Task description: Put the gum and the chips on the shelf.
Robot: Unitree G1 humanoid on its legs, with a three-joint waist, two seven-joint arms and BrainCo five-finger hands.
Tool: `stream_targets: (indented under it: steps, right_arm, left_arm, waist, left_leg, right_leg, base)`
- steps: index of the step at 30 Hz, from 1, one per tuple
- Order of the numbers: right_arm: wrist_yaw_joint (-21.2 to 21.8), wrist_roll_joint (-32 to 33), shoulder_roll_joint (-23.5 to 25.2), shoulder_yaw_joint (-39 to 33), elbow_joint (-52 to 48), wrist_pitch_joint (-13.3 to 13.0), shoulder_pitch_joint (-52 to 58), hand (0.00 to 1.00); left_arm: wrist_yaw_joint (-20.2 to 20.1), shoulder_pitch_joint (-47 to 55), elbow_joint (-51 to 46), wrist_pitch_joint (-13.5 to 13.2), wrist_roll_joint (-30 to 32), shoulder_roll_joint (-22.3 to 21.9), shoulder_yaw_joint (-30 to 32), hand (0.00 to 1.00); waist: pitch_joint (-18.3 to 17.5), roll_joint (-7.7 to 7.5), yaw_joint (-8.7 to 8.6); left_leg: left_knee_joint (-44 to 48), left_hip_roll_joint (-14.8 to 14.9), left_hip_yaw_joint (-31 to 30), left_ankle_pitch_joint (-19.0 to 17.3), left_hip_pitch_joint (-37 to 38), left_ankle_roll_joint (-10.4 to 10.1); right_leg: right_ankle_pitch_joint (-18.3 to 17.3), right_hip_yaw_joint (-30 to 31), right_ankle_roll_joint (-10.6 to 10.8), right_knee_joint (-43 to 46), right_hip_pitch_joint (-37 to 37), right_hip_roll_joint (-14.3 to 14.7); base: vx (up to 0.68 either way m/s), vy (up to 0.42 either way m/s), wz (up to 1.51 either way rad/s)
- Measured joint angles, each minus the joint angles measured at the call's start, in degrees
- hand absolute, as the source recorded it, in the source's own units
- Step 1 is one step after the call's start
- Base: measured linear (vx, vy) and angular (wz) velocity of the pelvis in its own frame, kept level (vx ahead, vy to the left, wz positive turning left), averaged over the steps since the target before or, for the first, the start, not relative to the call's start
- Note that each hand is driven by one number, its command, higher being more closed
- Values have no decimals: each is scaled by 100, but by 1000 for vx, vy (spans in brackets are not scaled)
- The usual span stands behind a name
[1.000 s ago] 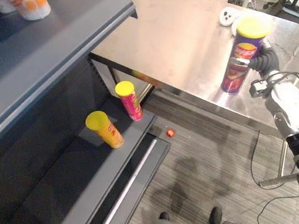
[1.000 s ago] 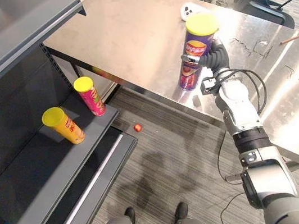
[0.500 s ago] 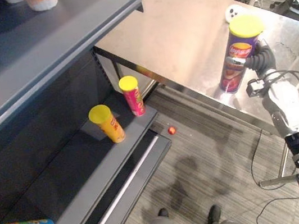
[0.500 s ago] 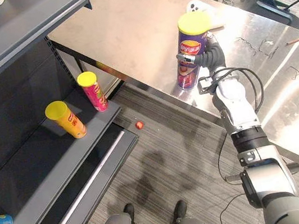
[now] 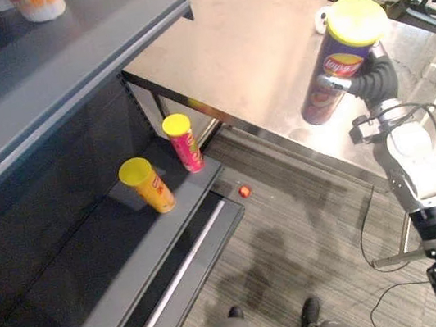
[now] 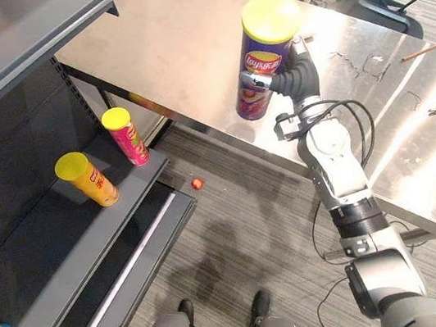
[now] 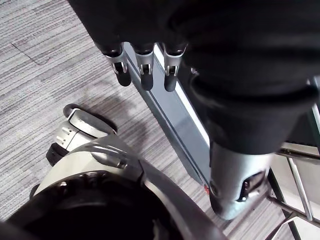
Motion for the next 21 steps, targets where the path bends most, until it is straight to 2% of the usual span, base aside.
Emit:
stream_targets:
  steps: [4, 8, 11, 21]
  right_arm:
    - [156, 117, 286, -18, -529, -5, 583, 100]
    - [396, 369, 360, -20, -911, -5, 1172, 100]
    - [623, 621, 447, -13, -1107, -5, 1591, 100]
    - [1016, 663, 567, 54, -1447, -8, 2866, 100]
  left_arm:
    - [2, 66, 13, 3, 2, 92, 5, 0]
    - [5, 68, 63, 2, 1, 90, 12, 0]
    - [22, 90, 124, 3, 1, 67, 76, 0]
    - [119, 155, 353, -2, -1, -94, 173, 0]
  waist:
    - [-176, -164, -119]
    - [-301, -179, -136]
    - [-390, -173, -265]
    - [-705, 68, -421]
  left_leg:
    - [-45, 0, 76, 0, 12, 0]
    - [-80, -10, 183, -1, 82, 1]
    - [-92, -12, 184, -2, 82, 1]
    - [-167, -7, 296, -1, 93, 0]
  right_leg:
    - [1, 98, 0, -9, -47, 4]
    - [10, 218, 12, -9, -64, -3]
    - [12, 223, 14, -11, -74, -4]
    - [164, 289, 18, -276, -48, 30]
  base:
    - [7, 5, -10]
    - [11, 14, -17]
    - [0, 0, 0]
    - [6, 0, -6]
